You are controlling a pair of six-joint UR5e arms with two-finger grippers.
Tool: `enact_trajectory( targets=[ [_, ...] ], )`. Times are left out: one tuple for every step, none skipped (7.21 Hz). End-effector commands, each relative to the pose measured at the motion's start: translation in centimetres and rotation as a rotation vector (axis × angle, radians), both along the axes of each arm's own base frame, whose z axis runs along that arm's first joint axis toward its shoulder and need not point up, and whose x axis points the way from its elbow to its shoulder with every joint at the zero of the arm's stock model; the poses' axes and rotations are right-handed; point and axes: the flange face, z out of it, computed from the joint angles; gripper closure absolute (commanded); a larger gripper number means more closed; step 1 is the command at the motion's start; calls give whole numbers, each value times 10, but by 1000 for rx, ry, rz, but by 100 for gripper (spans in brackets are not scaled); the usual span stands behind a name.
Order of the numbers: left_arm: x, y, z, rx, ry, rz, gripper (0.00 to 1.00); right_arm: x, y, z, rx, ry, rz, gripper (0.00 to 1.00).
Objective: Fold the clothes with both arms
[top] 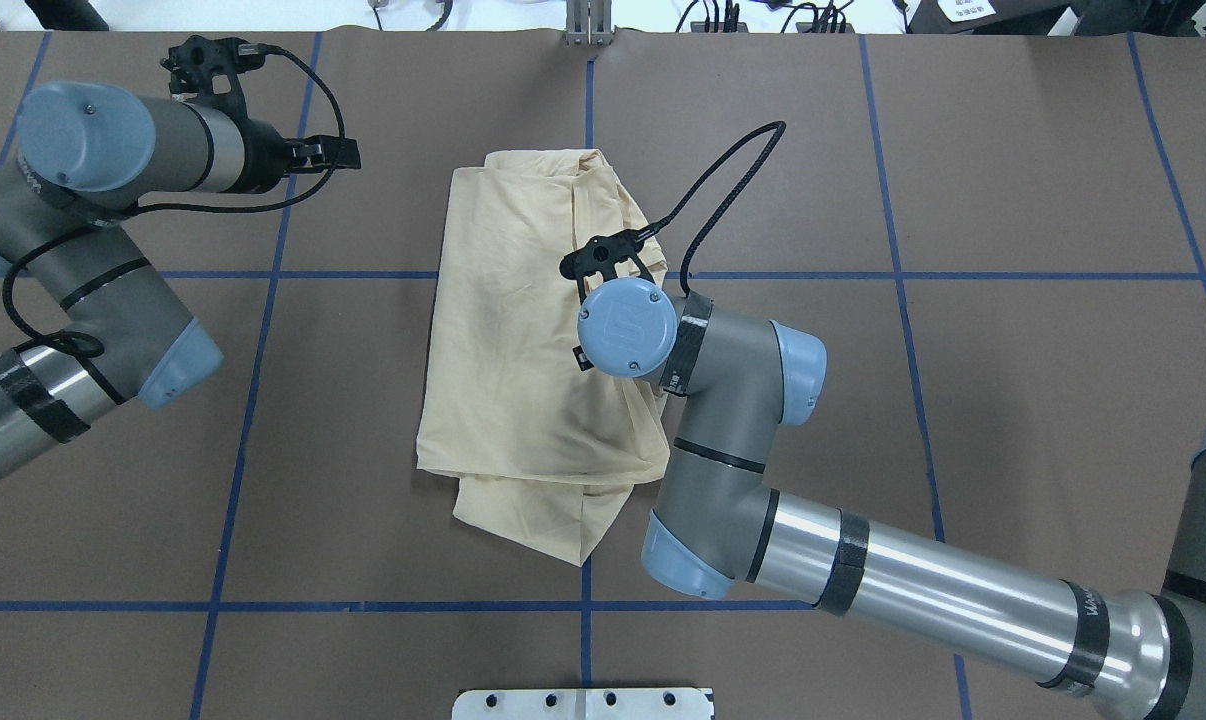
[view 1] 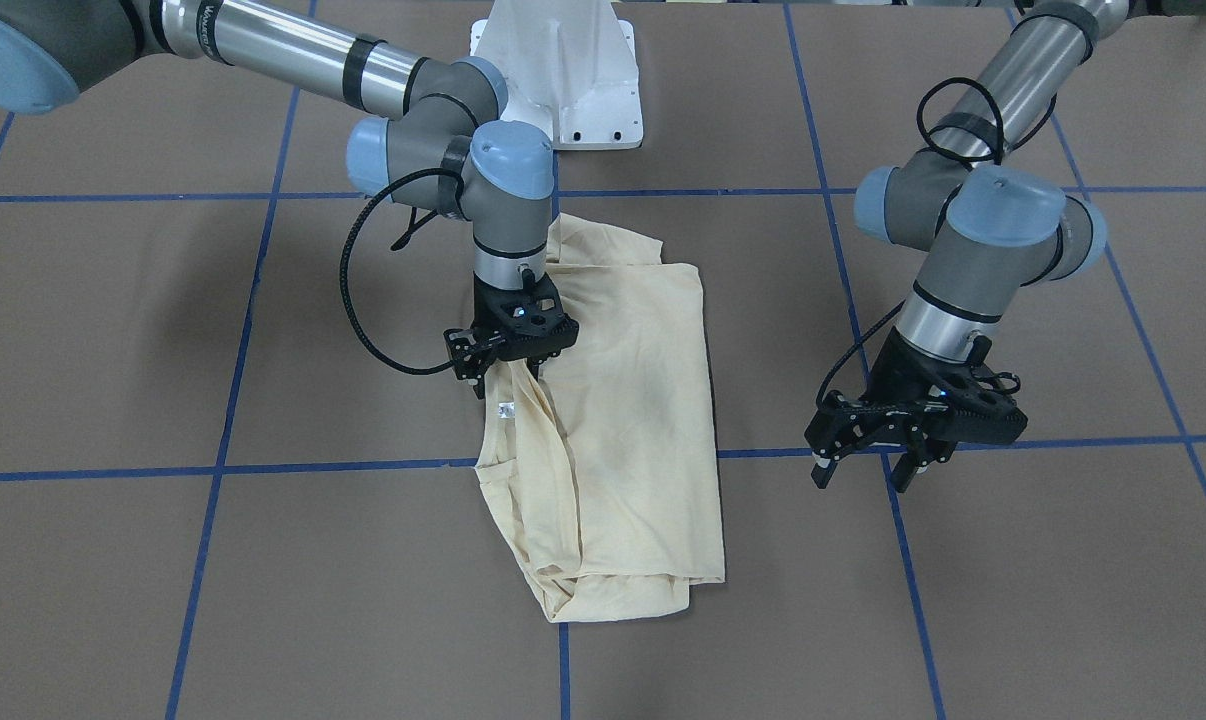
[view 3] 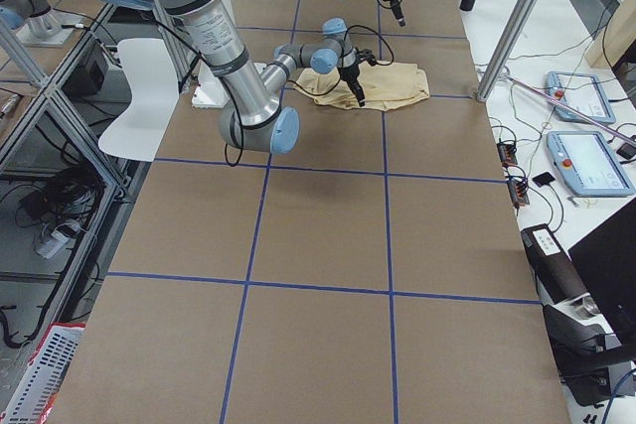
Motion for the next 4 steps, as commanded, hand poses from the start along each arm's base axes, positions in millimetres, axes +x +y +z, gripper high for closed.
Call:
enact_trajectory(
  targets=[
    [0,0,0,-2,2,-2,0,5,-6,3,-5,7,9,28],
    [1,0,0,-6,3,-1,0,9,-11,7,-9,10,14,29],
    [3,1,-2,-4,7,2,0,12,-13,14,-12,18,17,29],
    [6,4,-1,-5,6,8,0,15,-16,15,-12,19,19,30]
  ],
)
